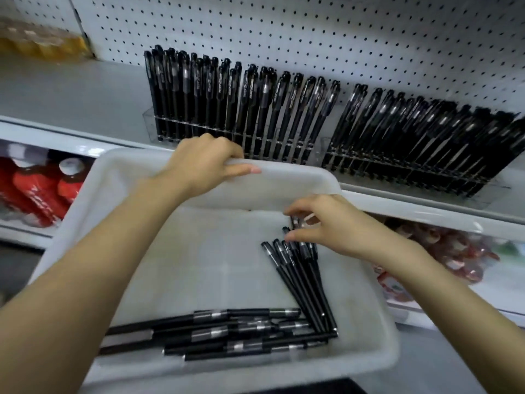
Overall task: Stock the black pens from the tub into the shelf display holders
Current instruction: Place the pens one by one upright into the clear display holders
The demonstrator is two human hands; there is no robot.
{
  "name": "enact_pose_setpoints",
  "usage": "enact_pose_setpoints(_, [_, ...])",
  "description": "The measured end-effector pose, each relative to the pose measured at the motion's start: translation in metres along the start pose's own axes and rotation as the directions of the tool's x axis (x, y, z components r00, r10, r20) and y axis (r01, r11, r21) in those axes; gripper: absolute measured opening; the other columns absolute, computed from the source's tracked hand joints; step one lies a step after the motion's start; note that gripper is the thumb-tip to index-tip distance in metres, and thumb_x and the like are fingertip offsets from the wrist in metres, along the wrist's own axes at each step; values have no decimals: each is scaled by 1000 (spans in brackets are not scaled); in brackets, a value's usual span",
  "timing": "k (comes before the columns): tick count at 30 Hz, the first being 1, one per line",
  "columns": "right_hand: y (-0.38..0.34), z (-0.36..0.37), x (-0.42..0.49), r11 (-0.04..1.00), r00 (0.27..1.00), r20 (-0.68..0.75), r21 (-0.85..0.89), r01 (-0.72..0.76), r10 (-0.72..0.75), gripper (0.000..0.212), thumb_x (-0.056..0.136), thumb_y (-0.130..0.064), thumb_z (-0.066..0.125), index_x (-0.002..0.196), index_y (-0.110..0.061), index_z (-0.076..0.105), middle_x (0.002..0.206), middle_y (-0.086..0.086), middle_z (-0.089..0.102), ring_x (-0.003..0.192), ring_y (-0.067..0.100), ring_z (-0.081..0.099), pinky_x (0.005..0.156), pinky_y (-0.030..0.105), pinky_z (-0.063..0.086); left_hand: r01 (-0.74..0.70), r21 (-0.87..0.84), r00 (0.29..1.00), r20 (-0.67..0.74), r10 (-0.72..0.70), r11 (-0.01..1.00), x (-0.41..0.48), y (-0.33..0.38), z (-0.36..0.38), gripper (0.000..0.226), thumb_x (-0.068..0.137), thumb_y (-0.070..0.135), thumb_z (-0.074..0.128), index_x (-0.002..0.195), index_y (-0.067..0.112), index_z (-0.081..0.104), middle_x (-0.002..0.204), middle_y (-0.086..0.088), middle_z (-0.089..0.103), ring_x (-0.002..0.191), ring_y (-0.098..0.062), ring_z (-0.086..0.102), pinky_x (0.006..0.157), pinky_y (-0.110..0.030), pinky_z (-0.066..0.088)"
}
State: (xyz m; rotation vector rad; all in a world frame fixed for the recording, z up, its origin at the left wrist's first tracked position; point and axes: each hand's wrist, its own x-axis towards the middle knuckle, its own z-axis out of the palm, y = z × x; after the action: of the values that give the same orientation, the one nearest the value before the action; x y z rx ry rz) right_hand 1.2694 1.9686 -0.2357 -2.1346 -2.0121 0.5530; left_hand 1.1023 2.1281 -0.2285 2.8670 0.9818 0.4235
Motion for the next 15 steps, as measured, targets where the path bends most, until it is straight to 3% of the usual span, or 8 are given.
enact_pose_setpoints(2, [-4, 3, 10, 999, 996, 79, -21, 39, -37, 54, 80, -42, 70, 127, -17, 57, 120, -1, 62, 105, 11, 57, 88, 23, 44, 8, 21, 1000, 7, -8, 1000, -5, -1, -7, 61, 71, 76, 28, 85, 25, 60, 75, 2, 60, 83, -26, 56, 66, -34, 37])
enact_pose_setpoints(5, [-9, 16, 22, 995, 985, 160, -64, 83, -72, 47, 82, -39, 70, 122, -16, 61, 110, -1, 63, 90, 10, 54, 78, 25, 41, 12, 79, 1000, -12, -11, 997, -15, -8, -14, 72, 71, 78, 23, 106, 30, 64, 101, 1, 68, 98, -26, 59, 72, -36, 43])
enact_pose_setpoints(8, [-7, 30, 27, 993, 978, 183, -49, 106, -95, 38, 81, -32, 72, 113, -14, 66, 107, 0, 65, 97, 15, 59, 84, 28, 46, 62, -36, 998, -29, -63, 997, -30, -15, -17, 70, 76, 79, 25, 115, 33, 61, 118, 4, 64, 105, -24, 58, 79, -36, 42])
enact_pose_setpoints(12, [-7, 37, 26, 988, 981, 140, -49, 143, -135, 35, 77, -29, 76, 106, -15, 67, 105, 0, 63, 96, 16, 58, 81, 23, 43, 68, -217, 994, -71, -85, 974, -42, -18, -11, 77, 76, 77, 19, 120, 29, 61, 122, 2, 63, 113, -23, 55, 93, -37, 41])
enact_pose_setpoints(15, [-9, 42, 24, 983, 979, 140, -90, 162, -149, 37, 75, -29, 77, 105, -14, 62, 102, 1, 57, 93, 17, 53, 78, 25, 41, 116, -253, 988, -68, -137, 961, -41, -16, -12, 80, 75, 74, 14, 119, 28, 62, 121, 2, 64, 113, -24, 55, 95, -38, 40])
